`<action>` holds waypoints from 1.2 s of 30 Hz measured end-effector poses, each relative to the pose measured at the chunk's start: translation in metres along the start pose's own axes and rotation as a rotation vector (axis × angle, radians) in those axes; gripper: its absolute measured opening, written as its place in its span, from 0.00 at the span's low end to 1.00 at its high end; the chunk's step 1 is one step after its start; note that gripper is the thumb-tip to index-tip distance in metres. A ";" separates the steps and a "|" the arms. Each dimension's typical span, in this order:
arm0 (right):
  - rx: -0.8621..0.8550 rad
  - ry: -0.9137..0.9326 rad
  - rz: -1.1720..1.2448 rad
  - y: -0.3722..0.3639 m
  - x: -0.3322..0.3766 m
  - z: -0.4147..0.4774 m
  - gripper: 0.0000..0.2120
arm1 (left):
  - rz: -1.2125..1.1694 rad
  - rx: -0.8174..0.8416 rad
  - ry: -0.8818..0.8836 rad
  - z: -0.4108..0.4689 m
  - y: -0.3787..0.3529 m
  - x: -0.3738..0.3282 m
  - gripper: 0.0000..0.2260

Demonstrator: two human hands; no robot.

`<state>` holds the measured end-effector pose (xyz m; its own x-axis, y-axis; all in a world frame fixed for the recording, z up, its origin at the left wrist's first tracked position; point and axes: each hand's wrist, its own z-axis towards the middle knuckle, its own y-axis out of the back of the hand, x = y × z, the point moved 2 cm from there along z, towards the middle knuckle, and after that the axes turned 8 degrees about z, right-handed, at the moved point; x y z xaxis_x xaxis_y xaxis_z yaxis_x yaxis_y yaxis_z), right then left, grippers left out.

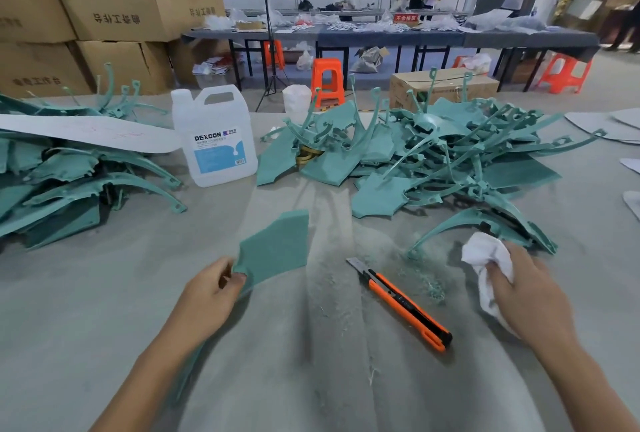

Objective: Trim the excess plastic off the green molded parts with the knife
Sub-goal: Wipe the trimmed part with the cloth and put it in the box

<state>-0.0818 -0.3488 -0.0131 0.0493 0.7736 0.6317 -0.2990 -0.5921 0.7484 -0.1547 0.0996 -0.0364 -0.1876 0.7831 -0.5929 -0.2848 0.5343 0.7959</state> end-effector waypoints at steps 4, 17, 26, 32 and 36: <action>-0.034 0.255 0.154 -0.011 0.062 -0.008 0.19 | -0.160 0.132 -0.006 0.008 -0.008 -0.008 0.12; 0.131 0.714 0.288 -0.081 0.185 -0.087 0.17 | -0.862 0.346 0.107 -0.041 -0.018 -0.101 0.11; -0.045 0.600 0.057 -0.067 0.178 -0.019 0.15 | -0.947 0.555 0.003 -0.079 -0.005 -0.117 0.16; 0.264 0.800 0.346 -0.074 0.174 -0.097 0.15 | -1.088 0.358 0.144 -0.062 -0.008 -0.126 0.14; 0.006 0.850 0.184 -0.071 0.163 -0.070 0.12 | -1.164 0.416 0.102 -0.065 -0.004 -0.120 0.09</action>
<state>-0.1196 -0.1647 0.0228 -0.7284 0.5705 0.3795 -0.2272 -0.7236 0.6517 -0.1919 -0.0170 0.0238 -0.1011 -0.2432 -0.9647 -0.0145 0.9699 -0.2430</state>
